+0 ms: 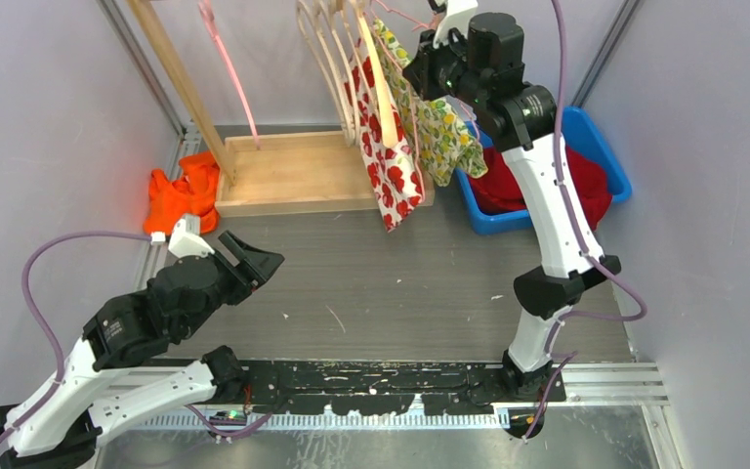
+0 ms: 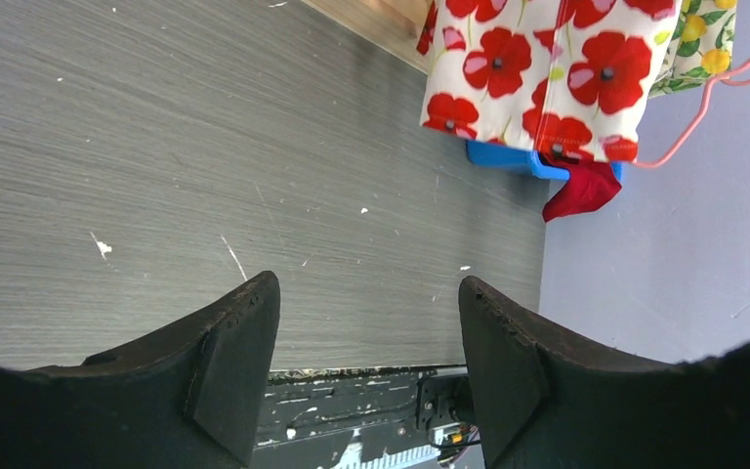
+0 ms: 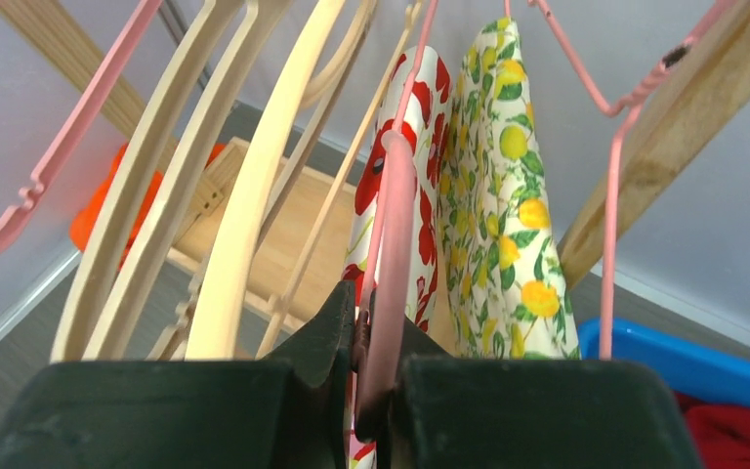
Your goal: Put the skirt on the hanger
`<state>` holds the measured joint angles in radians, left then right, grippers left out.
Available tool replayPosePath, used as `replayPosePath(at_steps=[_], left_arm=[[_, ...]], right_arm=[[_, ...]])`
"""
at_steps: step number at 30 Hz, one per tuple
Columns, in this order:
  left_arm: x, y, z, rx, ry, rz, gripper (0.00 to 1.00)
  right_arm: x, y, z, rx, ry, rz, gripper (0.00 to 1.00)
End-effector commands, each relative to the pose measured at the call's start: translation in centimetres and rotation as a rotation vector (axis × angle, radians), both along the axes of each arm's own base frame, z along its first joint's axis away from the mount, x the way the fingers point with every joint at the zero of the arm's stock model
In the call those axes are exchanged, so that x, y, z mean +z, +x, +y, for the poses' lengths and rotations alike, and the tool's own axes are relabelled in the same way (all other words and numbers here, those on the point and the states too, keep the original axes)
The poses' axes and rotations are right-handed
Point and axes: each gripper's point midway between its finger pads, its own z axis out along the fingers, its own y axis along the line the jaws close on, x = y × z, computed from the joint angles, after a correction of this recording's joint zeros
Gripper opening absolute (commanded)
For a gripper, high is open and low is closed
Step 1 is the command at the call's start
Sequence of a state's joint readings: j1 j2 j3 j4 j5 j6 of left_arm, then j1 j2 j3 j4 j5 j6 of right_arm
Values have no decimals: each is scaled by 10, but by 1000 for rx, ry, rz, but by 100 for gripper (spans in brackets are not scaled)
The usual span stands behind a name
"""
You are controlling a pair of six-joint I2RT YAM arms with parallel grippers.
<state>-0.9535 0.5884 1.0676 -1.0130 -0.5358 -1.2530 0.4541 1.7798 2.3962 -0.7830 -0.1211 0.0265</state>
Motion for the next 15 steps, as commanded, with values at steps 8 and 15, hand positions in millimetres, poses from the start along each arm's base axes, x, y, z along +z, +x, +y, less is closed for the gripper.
replayPosePath(at_steps=[8,15], left_arm=[[-7,3,7,43,10,6,67],[-10,3,10,55,17,9,67]], right_arm=[[110,17,-8,-74,158,-372,1],[119,34,1,-67,208,-433,1]])
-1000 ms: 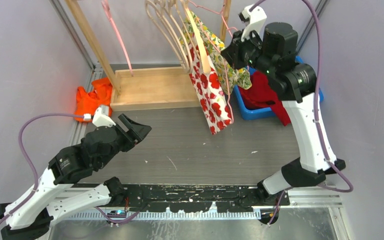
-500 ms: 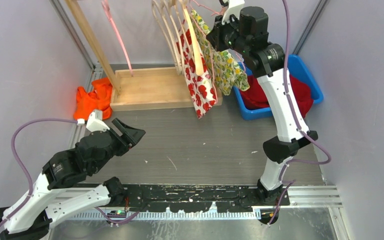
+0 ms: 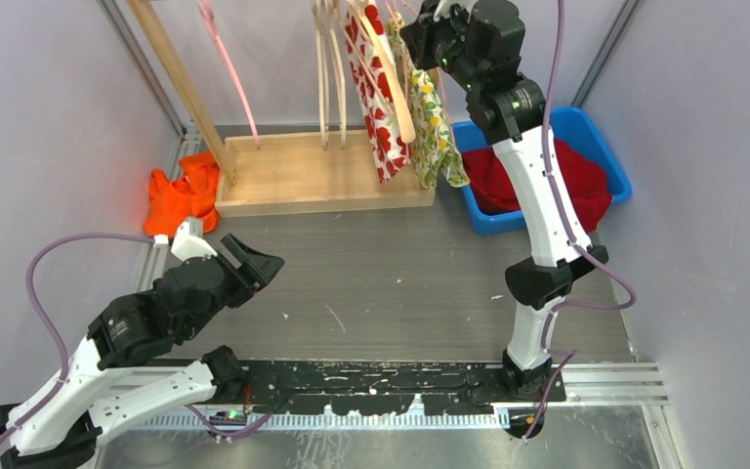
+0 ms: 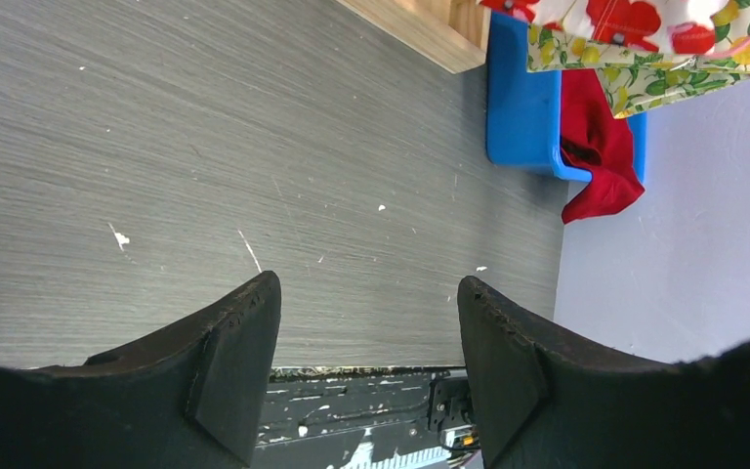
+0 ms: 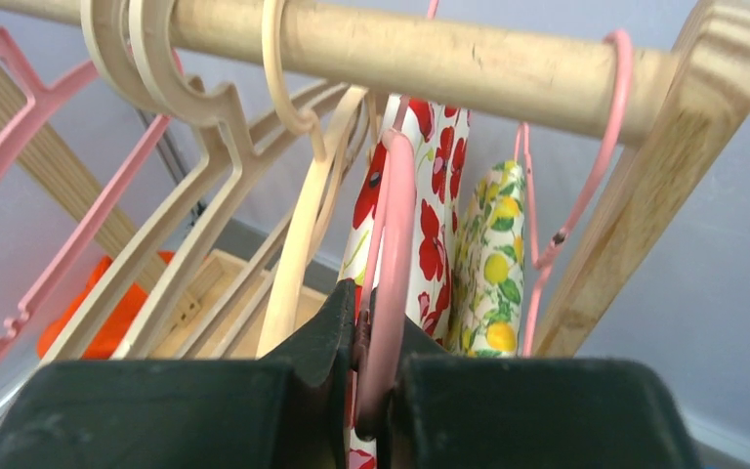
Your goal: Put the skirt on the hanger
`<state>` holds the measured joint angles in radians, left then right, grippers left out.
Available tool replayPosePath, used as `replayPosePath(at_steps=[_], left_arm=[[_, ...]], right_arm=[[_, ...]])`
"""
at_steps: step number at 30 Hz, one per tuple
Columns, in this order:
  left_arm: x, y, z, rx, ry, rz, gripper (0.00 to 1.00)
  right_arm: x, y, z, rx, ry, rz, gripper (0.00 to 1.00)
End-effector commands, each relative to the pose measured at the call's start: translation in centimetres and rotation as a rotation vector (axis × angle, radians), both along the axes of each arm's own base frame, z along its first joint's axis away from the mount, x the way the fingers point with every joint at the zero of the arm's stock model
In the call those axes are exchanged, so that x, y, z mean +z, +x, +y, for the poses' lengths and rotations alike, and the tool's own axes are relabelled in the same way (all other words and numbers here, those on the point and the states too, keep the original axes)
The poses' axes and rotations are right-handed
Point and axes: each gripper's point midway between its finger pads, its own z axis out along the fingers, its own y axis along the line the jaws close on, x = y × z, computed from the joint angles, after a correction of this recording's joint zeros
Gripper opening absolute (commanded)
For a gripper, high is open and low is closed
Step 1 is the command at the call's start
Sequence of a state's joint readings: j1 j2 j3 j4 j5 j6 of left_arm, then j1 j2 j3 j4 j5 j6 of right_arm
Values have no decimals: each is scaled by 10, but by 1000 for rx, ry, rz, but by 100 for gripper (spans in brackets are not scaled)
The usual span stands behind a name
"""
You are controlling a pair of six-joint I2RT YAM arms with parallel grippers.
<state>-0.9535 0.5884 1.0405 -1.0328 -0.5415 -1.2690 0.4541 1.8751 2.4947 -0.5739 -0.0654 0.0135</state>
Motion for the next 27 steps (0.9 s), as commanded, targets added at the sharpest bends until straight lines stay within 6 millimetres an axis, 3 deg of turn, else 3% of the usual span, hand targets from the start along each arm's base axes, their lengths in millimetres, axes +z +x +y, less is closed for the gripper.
replayPosePath(at_steps=[1,9,27], left_arm=[[4,3,8,44,-10,-21,66],[5,2,19,75,-1,-27,66],[8,-1,30,108,6,-22,64]], right_arm=[[74,-1,-3,-4,129,-246,1],[90,14,5,-1,171,-337,1],[93,42,13,-8,253,-421,1]])
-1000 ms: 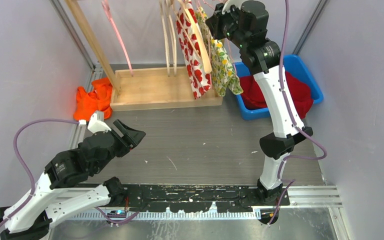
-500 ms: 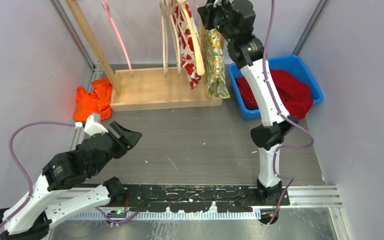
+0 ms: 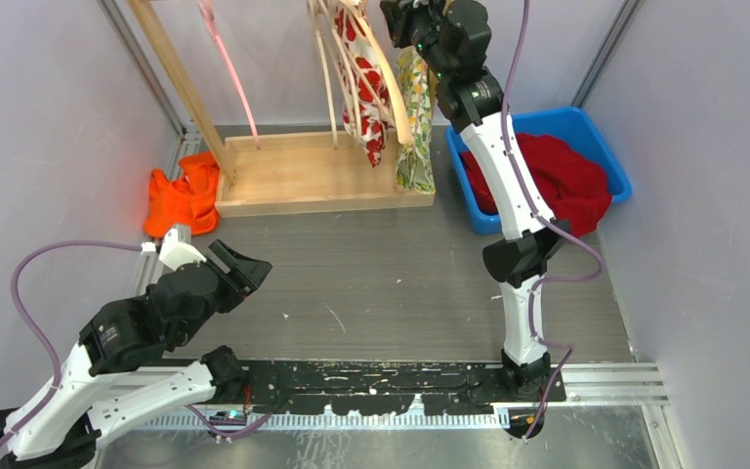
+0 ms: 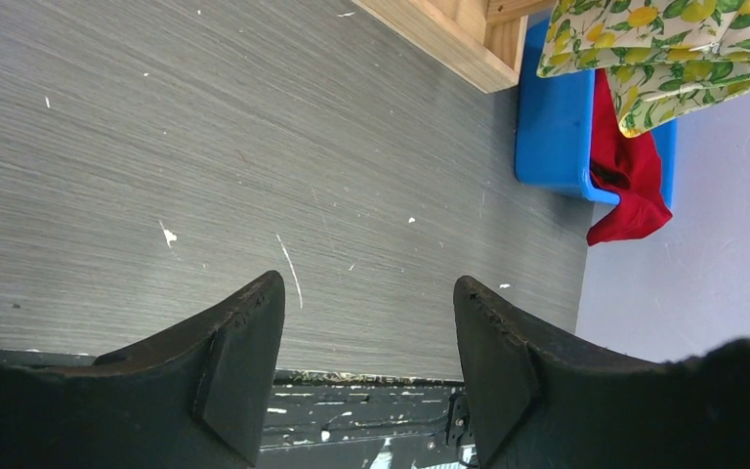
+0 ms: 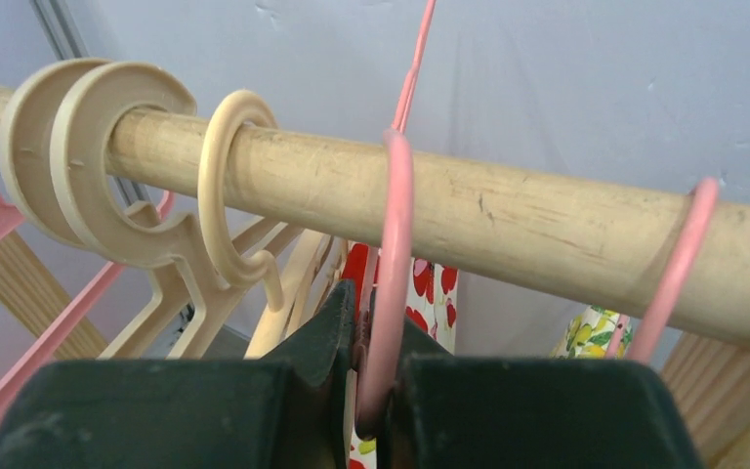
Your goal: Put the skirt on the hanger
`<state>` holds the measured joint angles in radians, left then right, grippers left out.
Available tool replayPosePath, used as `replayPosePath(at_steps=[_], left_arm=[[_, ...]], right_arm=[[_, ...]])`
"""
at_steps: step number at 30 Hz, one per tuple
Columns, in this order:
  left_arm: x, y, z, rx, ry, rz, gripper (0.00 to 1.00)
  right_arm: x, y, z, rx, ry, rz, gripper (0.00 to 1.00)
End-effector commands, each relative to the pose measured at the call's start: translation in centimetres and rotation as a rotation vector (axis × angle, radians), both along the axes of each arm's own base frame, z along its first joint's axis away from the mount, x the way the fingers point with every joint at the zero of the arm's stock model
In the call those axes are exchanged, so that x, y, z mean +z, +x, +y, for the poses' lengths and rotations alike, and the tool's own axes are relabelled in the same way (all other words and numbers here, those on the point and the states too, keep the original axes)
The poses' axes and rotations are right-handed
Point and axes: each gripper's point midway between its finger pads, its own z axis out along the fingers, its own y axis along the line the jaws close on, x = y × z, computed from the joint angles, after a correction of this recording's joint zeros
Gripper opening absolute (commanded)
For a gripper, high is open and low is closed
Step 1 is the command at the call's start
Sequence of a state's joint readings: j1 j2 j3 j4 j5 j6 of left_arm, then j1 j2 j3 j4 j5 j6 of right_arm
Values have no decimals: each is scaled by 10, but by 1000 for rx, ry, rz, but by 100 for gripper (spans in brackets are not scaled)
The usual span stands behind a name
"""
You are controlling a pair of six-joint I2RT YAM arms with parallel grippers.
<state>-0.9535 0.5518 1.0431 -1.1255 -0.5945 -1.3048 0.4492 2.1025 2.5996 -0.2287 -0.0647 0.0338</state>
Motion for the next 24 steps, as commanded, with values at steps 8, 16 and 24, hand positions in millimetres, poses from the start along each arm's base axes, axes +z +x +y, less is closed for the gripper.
replayPosePath(at_steps=[8,16,24], left_arm=[[15,5,10,61,-16,-37,64],[12,7,8,61,-5,-31,63],[9,8,5,59,-5,-25,63]], right_arm=[[70,-10,-16,4,166,-215,1],[51,12,-18,15,188,-180,1],[33,20,-11,39,166,-142,2]])
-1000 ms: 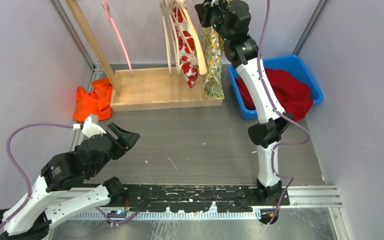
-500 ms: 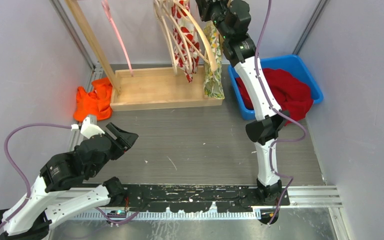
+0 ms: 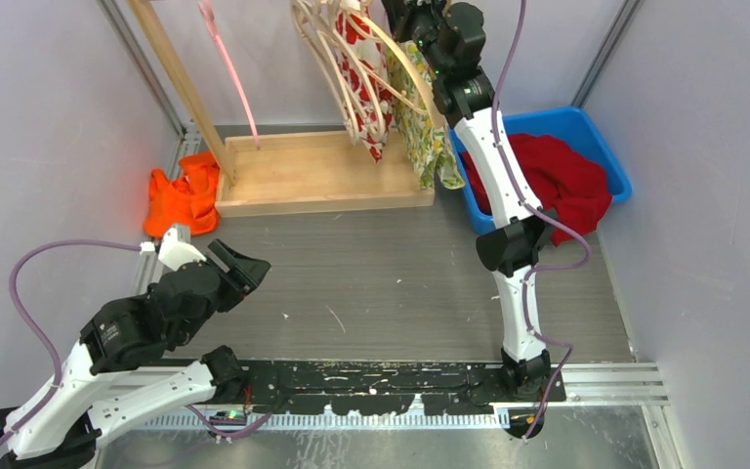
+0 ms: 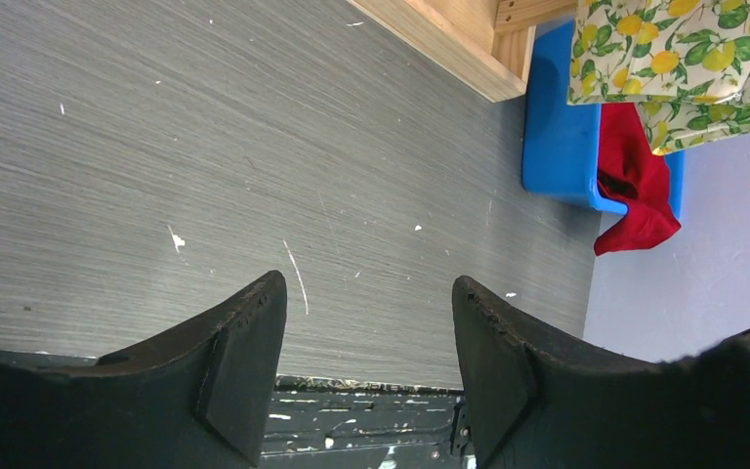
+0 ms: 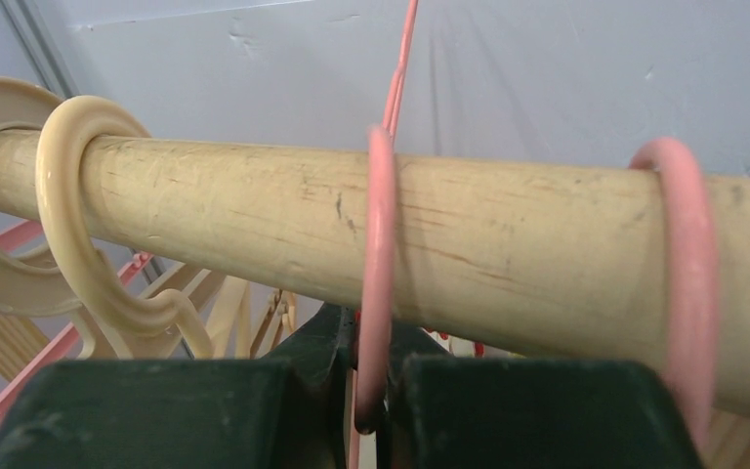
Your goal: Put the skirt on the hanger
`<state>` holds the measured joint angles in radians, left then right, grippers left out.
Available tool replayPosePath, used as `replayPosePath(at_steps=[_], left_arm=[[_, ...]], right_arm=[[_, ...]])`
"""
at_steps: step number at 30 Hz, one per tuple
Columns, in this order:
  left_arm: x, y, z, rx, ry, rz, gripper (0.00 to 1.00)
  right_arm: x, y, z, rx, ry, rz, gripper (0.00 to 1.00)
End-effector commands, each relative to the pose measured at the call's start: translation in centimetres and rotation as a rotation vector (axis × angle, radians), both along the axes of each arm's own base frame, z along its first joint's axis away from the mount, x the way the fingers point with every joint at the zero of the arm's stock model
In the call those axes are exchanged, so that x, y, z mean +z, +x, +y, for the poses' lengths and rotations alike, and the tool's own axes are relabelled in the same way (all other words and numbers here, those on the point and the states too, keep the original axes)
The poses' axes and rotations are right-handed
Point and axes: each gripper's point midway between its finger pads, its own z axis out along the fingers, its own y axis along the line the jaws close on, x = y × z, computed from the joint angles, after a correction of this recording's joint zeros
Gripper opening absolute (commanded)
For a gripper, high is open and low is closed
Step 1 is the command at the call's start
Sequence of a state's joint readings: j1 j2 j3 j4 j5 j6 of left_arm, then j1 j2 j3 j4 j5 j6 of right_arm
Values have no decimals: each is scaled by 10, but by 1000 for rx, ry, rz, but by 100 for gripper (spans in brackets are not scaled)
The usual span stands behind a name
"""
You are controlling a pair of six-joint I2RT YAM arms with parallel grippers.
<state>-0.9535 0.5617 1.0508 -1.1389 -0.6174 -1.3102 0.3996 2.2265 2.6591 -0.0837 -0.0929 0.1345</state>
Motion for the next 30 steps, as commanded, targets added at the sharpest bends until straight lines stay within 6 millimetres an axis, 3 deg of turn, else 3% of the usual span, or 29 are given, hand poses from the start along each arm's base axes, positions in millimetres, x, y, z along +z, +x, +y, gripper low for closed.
replayPosePath(at_steps=[1,8,19,21,25,30], left_arm=[[9,6,1,36,-20,-22,63],[5,6,-1,31,-27,-22,63],[-6,5,-17,-19,-60,-6,62],[-7,6,-20,-26,-65,-5,62],[-13,8,-30,-52,-68,0,61],[-19,22,-53,-82,-40,-2,61]], right_arm=[[42,-20,-5,31,52,-106,5],[27,-33,-6,55,22,-39,31],[-12,-73,-27,28,-83,138,43],[-22,-82,-34,16,-109,176,51],[-42,-100,-44,-1,-164,235,52],[-79,-109,-51,-10,-225,326,40]])
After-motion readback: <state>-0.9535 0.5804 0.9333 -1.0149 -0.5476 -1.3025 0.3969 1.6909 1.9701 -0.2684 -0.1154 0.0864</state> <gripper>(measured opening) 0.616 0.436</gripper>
